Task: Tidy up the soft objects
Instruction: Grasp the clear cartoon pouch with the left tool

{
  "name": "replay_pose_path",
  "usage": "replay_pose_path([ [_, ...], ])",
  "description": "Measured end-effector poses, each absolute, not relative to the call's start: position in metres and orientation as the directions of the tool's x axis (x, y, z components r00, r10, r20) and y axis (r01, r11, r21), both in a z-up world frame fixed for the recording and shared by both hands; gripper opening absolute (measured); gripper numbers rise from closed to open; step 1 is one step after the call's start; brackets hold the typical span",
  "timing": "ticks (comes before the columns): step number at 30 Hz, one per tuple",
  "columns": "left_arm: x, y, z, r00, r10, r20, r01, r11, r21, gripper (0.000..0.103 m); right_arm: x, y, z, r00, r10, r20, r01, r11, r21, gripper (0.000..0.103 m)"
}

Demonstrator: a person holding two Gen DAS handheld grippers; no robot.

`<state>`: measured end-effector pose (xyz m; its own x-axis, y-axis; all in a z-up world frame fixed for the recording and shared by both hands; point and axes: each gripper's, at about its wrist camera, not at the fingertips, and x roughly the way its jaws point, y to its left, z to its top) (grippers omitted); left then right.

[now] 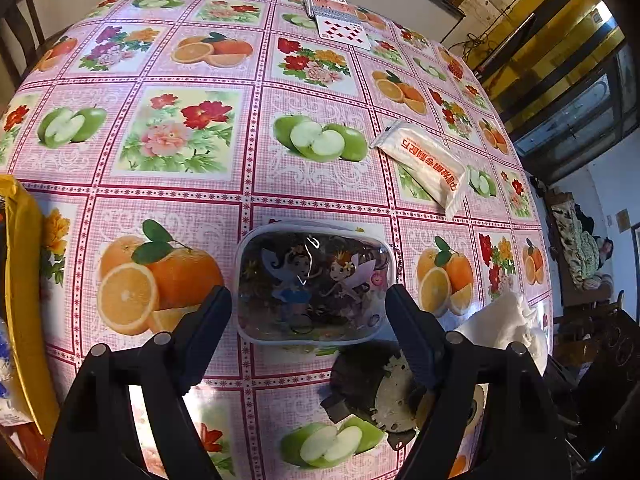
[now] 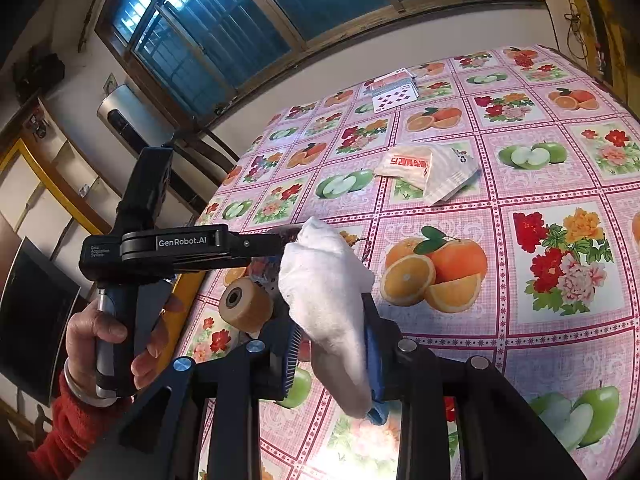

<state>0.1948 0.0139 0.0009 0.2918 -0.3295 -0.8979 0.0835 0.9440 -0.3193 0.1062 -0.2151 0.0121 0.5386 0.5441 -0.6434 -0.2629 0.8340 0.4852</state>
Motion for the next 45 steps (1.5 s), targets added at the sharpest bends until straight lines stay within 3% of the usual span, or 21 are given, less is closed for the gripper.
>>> replay_pose_path([
  [15, 0.231, -0.006, 0.011, 0.339, -0.291, -0.895, 0.191, 0.952, -0.237, 0.079, 0.112, -0.215, 0.010, 0.526, 0.564, -0.636, -0.268, 0.820, 0.506, 0.031],
  [22, 0.254, -0.040, -0.008, 0.264, -0.289, -0.920, 0.291, 0.933, -0.210, 0.079, 0.114, -0.215, 0.006, 0.516, 0.574, -0.636, -0.264, 0.813, 0.519, 0.031],
  [25, 0.250, -0.053, -0.014, 0.259, -0.217, -0.941, 0.347, 0.930, -0.119, 0.079, 0.114, -0.216, 0.005, 0.514, 0.579, -0.632, -0.264, 0.809, 0.525, 0.031],
  [27, 0.247, -0.051, -0.020, 0.269, -0.111, -0.957, 0.328, 0.944, -0.017, 0.080, 0.114, -0.217, 0.005, 0.516, 0.583, -0.628, -0.264, 0.805, 0.531, 0.031],
  [31, 0.239, -0.019, -0.028, 0.249, 0.001, -0.968, 0.220, 0.974, 0.058, 0.080, 0.114, -0.218, 0.005, 0.519, 0.594, -0.615, -0.267, 0.796, 0.543, 0.031],
  [35, 0.226, 0.039, -0.029, 0.242, 0.023, -0.970, 0.018, 0.999, 0.028, 0.080, 0.113, -0.214, 0.006, 0.515, 0.608, -0.604, -0.279, 0.785, 0.552, 0.031],
  [37, 0.216, 0.056, -0.026, 0.249, -0.008, -0.969, 0.003, 1.000, -0.007, 0.079, 0.112, -0.211, 0.006, 0.513, 0.611, -0.603, -0.284, 0.784, 0.552, 0.031],
  [41, 0.200, 0.065, -0.004, 0.302, -0.099, -0.948, 0.157, 0.986, -0.053, 0.080, 0.110, -0.207, 0.006, 0.510, 0.611, -0.605, -0.289, 0.784, 0.549, 0.031],
  [45, 0.190, 0.059, 0.011, 0.316, -0.120, -0.941, 0.389, 0.921, 0.013, 0.080, 0.108, -0.209, 0.007, 0.519, 0.606, -0.603, -0.280, 0.787, 0.550, 0.031],
])
